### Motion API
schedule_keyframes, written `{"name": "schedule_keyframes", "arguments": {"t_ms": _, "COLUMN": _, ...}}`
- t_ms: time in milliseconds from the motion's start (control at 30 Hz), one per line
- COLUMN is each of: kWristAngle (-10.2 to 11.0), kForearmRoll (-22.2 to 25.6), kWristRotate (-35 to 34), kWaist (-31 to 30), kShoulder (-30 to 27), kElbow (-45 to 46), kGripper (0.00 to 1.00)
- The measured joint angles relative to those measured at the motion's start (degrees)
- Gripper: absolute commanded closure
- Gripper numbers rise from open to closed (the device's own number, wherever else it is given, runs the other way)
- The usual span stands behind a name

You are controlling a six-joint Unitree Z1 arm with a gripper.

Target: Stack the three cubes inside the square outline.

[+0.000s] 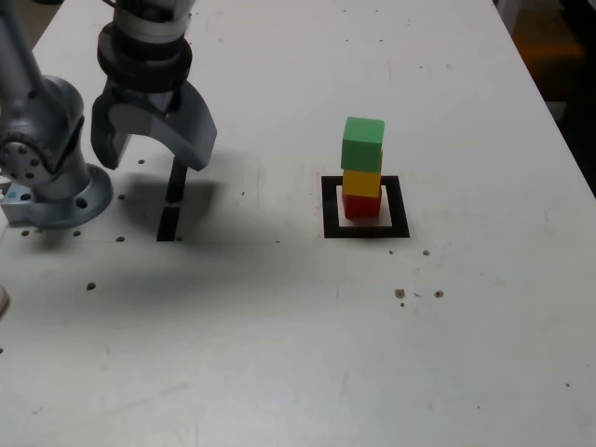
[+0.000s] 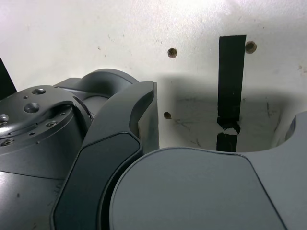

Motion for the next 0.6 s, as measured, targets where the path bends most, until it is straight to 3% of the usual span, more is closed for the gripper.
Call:
{"name": "schedule_keyframes", "arguments": {"t_ms": 167, "kWristAngle": -2.2, "kForearmRoll": -0.2, "kWristRotate": 0.1, "kWaist": 0.0, "kShoulder": 0.5, "kElbow": 0.7, "kGripper": 0.00}}
{"name": "schedule_keyframes", "arguments": {"t_ms": 600, "kWristAngle": -2.1, "kForearmRoll": -2.7, "kWristRotate": 0.2, "kWaist": 0.0, "kShoulder": 2.0, "kElbow": 1.4, "kGripper": 0.01}}
